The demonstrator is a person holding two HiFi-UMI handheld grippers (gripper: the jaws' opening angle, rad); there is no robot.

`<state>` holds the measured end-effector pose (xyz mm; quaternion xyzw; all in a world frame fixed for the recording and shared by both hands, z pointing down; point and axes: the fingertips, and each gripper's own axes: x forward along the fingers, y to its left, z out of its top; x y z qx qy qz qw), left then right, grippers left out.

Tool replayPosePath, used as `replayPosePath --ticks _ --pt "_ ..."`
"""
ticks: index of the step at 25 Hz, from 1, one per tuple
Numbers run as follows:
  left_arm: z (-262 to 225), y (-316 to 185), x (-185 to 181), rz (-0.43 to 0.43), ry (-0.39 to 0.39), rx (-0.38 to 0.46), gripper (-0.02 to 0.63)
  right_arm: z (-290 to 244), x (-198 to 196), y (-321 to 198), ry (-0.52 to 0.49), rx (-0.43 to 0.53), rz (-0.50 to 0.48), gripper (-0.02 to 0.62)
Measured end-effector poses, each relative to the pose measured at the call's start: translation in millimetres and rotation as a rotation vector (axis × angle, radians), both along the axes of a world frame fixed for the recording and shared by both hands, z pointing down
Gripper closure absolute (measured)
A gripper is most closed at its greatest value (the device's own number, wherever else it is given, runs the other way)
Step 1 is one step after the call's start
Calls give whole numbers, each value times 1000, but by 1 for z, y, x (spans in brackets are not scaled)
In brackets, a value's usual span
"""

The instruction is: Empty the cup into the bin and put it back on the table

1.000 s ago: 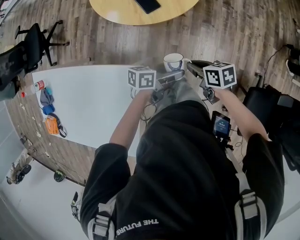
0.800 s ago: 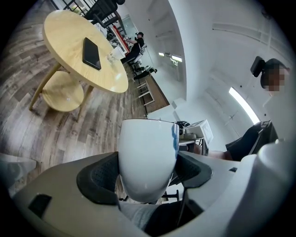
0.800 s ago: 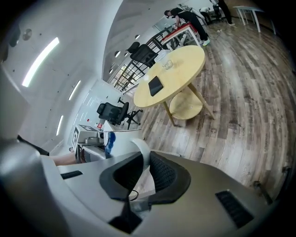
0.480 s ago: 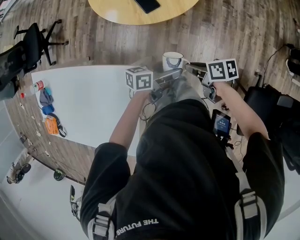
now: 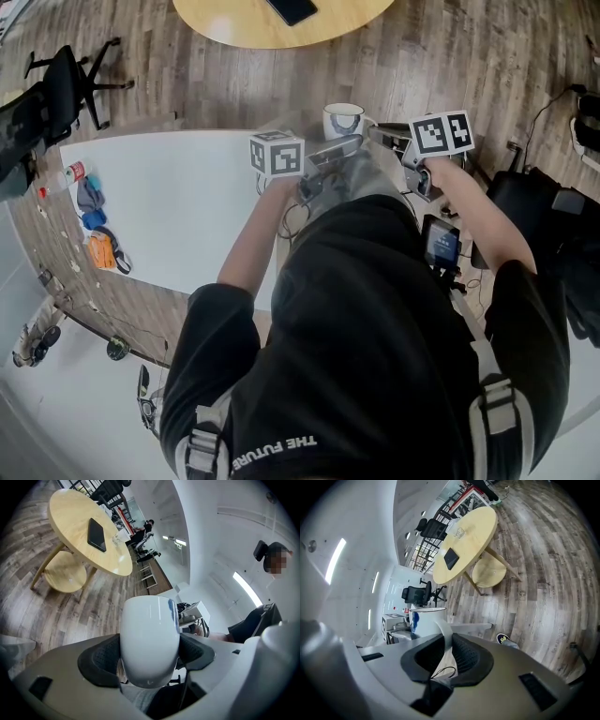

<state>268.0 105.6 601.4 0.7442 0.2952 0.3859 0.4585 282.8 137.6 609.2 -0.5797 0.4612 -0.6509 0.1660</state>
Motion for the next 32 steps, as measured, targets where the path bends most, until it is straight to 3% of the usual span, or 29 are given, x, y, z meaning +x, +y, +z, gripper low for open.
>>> replayPosePath --ticks 7,11,14,18,22,24,27,32 --pt "1 1 4 14 15 10 242 0 5 -1 25 4 -2 541" --pt "-9 -1 9 12 77 70 242 -10 14 -2 128 24 -12 541" --pt "-23 -4 15 23 155 135 243 -25 24 -8 290 45 -58 541" --pt "-54 -11 24 19 304 271 243 -64 42 -21 604 97 -147 543" --pt "-93 -18 29 0 494 499 243 -119 52 -36 1004 177 -239 543" --pt "-116 -28 26 -30 577 616 244 -147 47 -48 1159 215 -267 543" --pt "-146 -53 16 -135 635 726 244 -180 36 -75 1272 299 -307 543" --pt "-174 -116 -33 -378 604 835 244 -206 -12 -145 1287 485 -465 543"
